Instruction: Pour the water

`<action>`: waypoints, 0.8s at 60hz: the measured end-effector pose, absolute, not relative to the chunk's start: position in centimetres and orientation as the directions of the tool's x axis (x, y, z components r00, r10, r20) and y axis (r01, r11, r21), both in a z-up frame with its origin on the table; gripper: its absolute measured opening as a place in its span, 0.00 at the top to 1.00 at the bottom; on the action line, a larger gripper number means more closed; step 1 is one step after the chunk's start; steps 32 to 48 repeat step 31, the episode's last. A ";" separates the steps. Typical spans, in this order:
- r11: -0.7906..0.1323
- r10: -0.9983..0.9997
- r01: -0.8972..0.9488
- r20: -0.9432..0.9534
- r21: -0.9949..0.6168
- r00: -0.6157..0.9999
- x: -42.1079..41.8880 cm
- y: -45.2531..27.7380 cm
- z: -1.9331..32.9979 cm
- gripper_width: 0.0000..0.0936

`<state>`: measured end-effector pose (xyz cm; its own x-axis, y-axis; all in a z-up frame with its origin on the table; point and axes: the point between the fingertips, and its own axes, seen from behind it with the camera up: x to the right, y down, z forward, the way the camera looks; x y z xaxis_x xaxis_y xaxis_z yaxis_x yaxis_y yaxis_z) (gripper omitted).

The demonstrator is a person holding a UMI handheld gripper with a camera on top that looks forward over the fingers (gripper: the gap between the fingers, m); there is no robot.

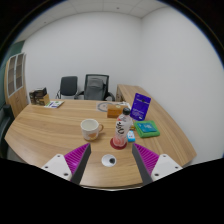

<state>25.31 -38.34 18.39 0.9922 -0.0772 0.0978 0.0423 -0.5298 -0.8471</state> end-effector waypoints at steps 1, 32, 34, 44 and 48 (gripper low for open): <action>-0.533 -0.081 0.044 0.102 -0.845 0.992 24.9 -39.1 19.0 0.09; -0.528 -0.128 0.025 0.109 -0.849 0.986 21.0 -47.7 21.9 0.09; -0.528 -0.128 0.025 0.109 -0.849 0.986 21.0 -47.7 21.9 0.09; -0.528 -0.128 0.025 0.109 -0.849 0.986 21.0 -47.7 21.9 0.09; -0.528 -0.128 0.025 0.109 -0.849 0.986 21.0 -47.7 21.9 0.09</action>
